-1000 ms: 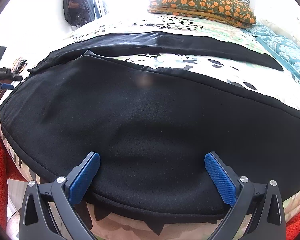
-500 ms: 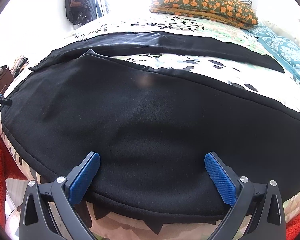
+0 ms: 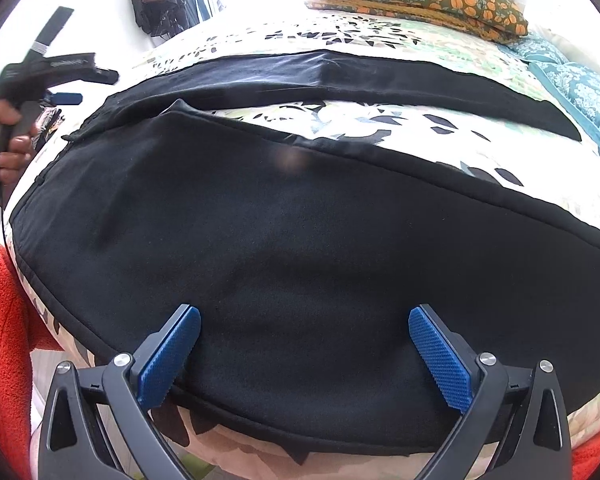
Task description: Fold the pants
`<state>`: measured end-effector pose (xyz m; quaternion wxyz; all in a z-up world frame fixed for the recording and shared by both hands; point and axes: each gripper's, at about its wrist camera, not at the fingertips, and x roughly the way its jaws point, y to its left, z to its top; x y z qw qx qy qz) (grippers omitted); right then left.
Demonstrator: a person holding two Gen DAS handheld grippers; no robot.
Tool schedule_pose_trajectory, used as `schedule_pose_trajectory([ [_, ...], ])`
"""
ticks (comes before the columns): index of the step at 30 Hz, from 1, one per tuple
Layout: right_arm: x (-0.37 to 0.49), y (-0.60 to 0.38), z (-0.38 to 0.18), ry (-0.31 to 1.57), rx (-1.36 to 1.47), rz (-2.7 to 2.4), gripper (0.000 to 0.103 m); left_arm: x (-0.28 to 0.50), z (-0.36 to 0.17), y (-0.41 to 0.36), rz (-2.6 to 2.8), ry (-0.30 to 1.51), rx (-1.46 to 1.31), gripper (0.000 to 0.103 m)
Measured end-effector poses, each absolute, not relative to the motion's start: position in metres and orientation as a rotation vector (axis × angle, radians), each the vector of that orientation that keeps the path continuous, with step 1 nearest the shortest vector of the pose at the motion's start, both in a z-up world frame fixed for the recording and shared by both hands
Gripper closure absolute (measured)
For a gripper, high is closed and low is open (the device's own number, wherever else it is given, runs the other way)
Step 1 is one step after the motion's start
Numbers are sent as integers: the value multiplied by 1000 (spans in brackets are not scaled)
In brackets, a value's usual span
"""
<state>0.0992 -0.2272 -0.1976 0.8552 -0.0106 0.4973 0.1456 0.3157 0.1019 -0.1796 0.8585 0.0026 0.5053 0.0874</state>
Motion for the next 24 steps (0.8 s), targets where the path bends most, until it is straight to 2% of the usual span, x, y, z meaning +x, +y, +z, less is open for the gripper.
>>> schedule_pose_trajectory([
  [3, 139, -280, -168, 955, 30, 226, 0, 346, -205, 114, 231, 1059, -41, 1],
  [6, 215, -346, -154, 952, 59, 145, 0, 354, -237, 125, 223, 1113, -31, 0],
  [11, 368, -466, -166, 1060, 64, -113, 1, 331, -242, 117, 240, 941, 6, 0],
  [13, 419, -505, -178, 1109, 93, -186, 11, 333, -244, 117, 243, 932, 3, 0],
  [15, 461, -533, -194, 1171, 134, -220, 31, 335, -246, 116, 244, 924, 4, 1],
  [23, 543, -535, -229, 1157, 71, -259, 32, 332, -247, 117, 249, 886, 5, 1],
  [24, 545, -535, -235, 1190, 76, -255, 47, 330, -246, 118, 249, 884, 5, 1],
])
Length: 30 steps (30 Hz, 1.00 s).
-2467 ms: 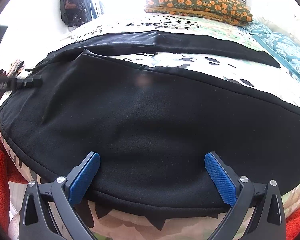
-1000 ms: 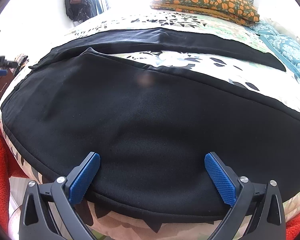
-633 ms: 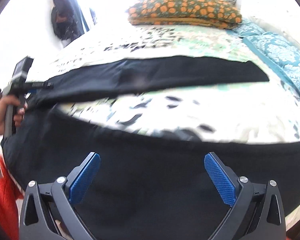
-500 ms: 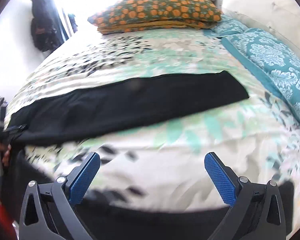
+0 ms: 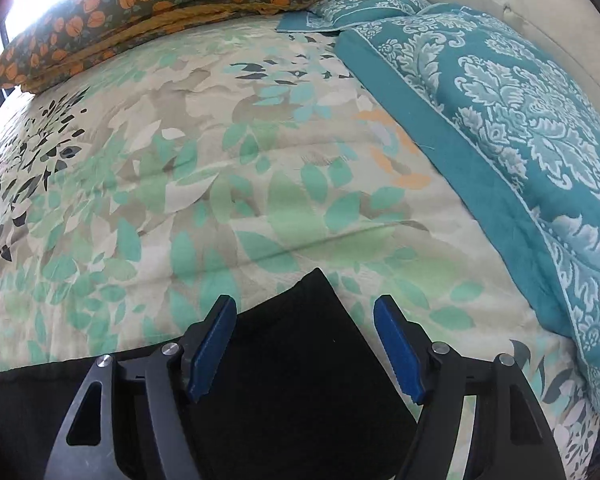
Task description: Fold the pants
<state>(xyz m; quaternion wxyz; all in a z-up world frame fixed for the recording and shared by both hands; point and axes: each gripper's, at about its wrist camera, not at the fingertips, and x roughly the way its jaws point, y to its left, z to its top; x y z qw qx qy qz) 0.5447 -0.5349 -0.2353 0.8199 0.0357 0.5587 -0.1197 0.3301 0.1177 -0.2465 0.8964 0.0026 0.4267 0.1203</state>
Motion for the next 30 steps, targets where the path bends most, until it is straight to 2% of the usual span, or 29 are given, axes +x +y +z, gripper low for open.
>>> schedule_pose_trajectory([
  [1, 541, -536, -235, 1187, 61, -287, 59, 329, -246, 118, 249, 883, 5, 1],
  [2, 534, -538, -228, 1152, 62, -305, 86, 330, -246, 118, 249, 882, 4, 1],
  [3, 523, -539, -219, 1111, 93, -290, 90, 329, -246, 119, 248, 882, 3, 1],
  [7, 440, -513, -162, 978, 59, -148, 92, 328, -245, 119, 248, 884, 2, 1],
  [10, 324, -483, -133, 943, 91, -51, 99, 328, -244, 119, 251, 888, 7, 1],
  [16, 77, -450, -172, 1077, 379, -236, 98, 329, -241, 115, 269, 915, 31, 1],
  [17, 56, -450, -168, 1064, 424, -282, 93, 329, -240, 114, 274, 925, 31, 0],
  [19, 28, -448, -149, 950, 463, -306, 68, 329, -236, 114, 284, 968, 21, 0],
  [20, 19, -446, -142, 907, 449, -306, 23, 328, -233, 114, 286, 1003, 9, 0],
  [21, 13, -446, -136, 875, 436, -314, 1, 324, -229, 115, 286, 1038, -6, 1],
  [25, 3, -463, -137, 790, 641, -186, 2, 274, -203, 114, 262, 1010, -92, 1],
  [28, 8, -472, -159, 740, 928, -7, 7, 222, -190, 113, 171, 1004, -209, 1],
  [30, 17, -467, -179, 770, 1069, 81, 12, 189, -187, 107, 114, 1022, -239, 1],
])
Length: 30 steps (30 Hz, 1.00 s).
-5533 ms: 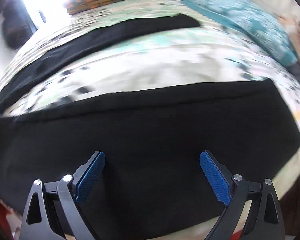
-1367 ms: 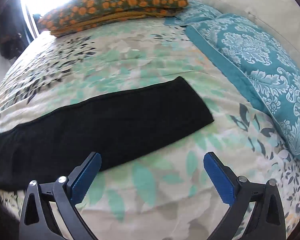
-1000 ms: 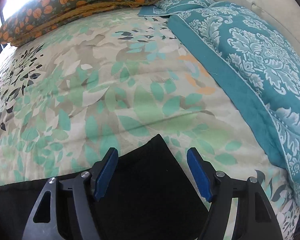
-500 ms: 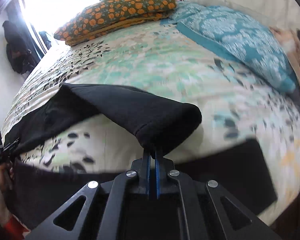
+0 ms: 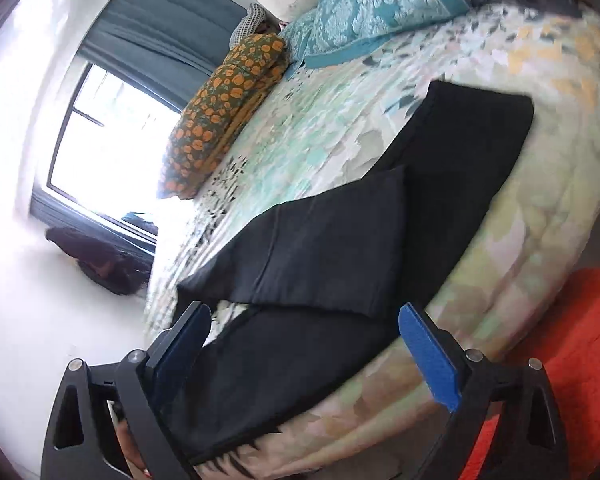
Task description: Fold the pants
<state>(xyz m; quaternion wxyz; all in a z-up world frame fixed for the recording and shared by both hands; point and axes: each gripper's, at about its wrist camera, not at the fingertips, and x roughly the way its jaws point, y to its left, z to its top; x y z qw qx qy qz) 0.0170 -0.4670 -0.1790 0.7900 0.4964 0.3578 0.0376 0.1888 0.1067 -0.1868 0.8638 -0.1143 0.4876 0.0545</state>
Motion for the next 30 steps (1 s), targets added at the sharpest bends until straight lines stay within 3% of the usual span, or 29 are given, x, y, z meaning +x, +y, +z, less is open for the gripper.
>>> schedule_pose_trajectory([
  [8, 70, -398, -191, 908, 864, 147, 17, 135, -198, 86, 61, 1003, -166, 1],
  [17, 71, -447, -201, 828, 851, -186, 21, 125, -205, 97, 89, 985, -141, 1],
  [19, 75, -457, -201, 817, 837, -193, 41, 125, -208, 93, 99, 991, -116, 1],
  [20, 78, -462, -202, 830, 823, -209, 73, 124, -209, 91, 105, 993, -96, 1],
  [21, 79, -466, -203, 841, 809, -236, 90, 124, -211, 87, 110, 996, -69, 1],
  [24, 74, -469, -187, 805, 735, -285, 91, 122, -211, 82, 107, 1010, -34, 1],
  [30, 49, -430, -105, 607, 304, -220, 91, 128, -196, 66, 12, 1058, -99, 1],
])
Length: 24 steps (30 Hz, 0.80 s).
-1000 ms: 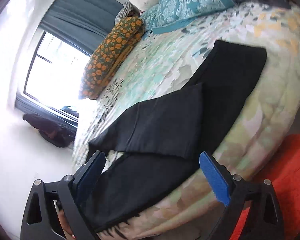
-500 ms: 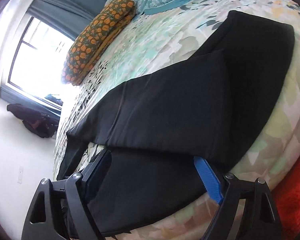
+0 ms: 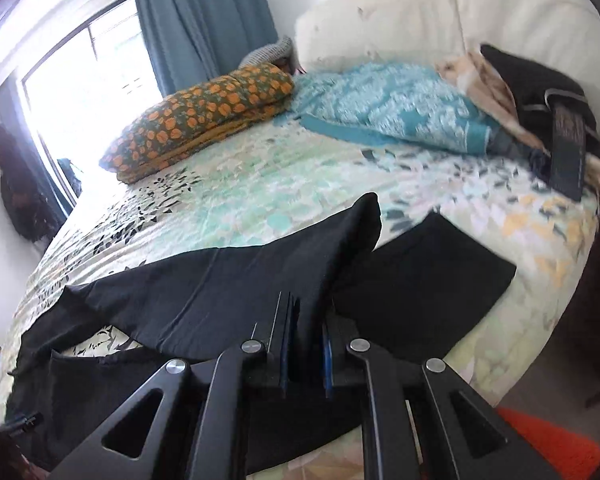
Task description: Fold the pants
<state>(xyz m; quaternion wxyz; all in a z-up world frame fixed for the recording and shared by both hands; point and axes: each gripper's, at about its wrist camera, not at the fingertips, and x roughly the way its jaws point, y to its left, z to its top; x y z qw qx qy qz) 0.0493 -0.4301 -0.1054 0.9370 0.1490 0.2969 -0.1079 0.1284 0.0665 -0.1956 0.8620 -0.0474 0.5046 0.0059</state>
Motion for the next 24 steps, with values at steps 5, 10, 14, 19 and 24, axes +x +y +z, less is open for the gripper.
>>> schedule_pose_trajectory([
  [5, 35, -436, -101, 587, 313, -170, 91, 185, -169, 47, -82, 1052, -173, 1],
  [10, 33, -463, -112, 585, 424, -194, 91, 287, -159, 45, -92, 1102, -352, 1],
  [14, 27, -474, -114, 573, 488, -177, 91, 338, -176, 50, -39, 1169, -506, 1],
  [19, 22, -476, -113, 562, 506, -148, 91, 361, -197, 58, 30, 1167, -653, 4],
  [24, 16, -480, -112, 556, 524, -145, 91, 367, -208, 63, 17, 1178, -718, 100],
])
